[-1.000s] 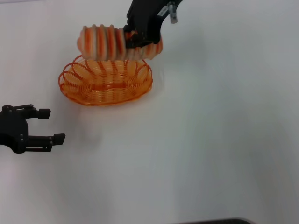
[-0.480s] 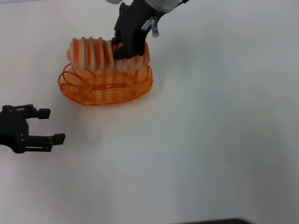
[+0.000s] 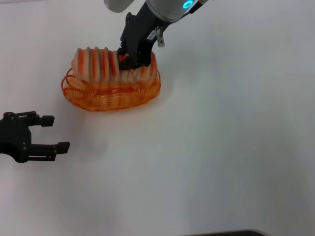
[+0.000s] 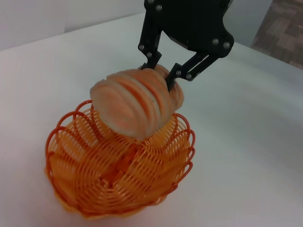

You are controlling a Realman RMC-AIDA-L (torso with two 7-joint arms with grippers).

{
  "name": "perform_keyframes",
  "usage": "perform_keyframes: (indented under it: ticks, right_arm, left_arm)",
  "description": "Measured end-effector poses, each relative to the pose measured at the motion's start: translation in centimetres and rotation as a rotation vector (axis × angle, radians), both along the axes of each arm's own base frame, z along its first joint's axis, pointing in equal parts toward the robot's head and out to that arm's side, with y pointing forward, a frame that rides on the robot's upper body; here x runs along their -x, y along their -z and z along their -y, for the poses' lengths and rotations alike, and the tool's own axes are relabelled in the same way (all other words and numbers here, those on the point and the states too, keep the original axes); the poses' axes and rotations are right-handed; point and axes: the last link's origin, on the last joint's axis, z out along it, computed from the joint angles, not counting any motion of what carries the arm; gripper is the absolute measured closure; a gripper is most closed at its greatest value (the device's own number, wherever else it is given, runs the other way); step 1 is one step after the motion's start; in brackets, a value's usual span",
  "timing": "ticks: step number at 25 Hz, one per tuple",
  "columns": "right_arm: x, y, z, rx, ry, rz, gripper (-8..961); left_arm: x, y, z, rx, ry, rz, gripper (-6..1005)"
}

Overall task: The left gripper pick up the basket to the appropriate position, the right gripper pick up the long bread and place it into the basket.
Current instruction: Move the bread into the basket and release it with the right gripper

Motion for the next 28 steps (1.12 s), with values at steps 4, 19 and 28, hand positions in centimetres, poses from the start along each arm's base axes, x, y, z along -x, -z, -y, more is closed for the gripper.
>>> perform_keyframes:
  ticks: [4, 19, 28]
  right_arm:
    - [0.03, 0.15, 0.05, 0.001, 0.002, 0.001, 671]
    - [0.05, 0.59, 0.19, 0.005, 0.01, 0.004, 653]
    - [0.26, 0.77, 0.24, 0.004, 0.013, -0.011, 397]
  left_arm:
    - [-0.03, 0.09, -0.11, 0.001, 0.002, -0.004, 124]
    - [0.0, 0.08, -0.16, 0.001, -0.001, -0.007, 125]
    - [0.09, 0.21, 0.04, 0.003, -0.006, -0.005, 125]
